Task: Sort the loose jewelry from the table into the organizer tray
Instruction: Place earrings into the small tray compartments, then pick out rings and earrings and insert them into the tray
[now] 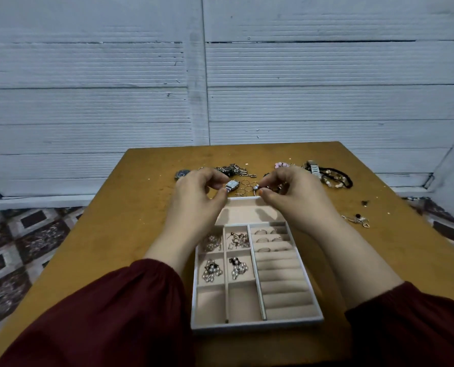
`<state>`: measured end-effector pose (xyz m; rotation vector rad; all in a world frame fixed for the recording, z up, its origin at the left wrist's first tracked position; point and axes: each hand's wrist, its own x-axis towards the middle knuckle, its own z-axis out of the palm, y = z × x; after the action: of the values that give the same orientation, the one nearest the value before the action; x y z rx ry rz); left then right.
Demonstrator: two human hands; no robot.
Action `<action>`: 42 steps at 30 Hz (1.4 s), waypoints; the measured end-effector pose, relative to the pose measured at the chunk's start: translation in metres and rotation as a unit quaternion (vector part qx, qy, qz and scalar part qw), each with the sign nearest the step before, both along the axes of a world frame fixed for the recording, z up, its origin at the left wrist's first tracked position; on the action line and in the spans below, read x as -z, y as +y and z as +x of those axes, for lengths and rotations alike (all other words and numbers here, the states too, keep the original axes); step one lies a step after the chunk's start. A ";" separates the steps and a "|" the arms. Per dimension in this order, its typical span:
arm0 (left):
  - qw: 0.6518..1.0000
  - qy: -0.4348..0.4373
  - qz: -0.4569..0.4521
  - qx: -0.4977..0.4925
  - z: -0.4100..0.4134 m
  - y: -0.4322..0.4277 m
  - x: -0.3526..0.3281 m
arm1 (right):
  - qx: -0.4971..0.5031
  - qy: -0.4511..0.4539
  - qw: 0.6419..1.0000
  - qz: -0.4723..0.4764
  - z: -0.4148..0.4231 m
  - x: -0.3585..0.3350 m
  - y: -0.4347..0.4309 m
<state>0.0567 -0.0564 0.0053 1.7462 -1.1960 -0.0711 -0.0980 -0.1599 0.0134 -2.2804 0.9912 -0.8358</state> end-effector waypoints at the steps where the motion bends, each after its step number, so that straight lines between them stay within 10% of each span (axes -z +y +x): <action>1: 1.000 -0.014 0.016 0.000 0.003 -0.007 -0.001 | 0.006 0.010 1.000 -0.008 0.003 0.001 -0.007; 24: 0.887 -0.306 0.343 0.026 0.025 -0.098 -0.005 | 0.027 0.042 0.998 0.040 0.049 0.022 -0.080; 42: 0.932 -0.237 0.273 -0.010 0.035 -0.098 0.001 | 0.011 0.137 0.991 0.004 0.060 0.021 -0.072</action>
<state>0.0922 -0.1546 0.0041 2.3530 -1.6132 0.0390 -0.0378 -0.2324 -0.0080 -2.4252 1.1354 -0.5335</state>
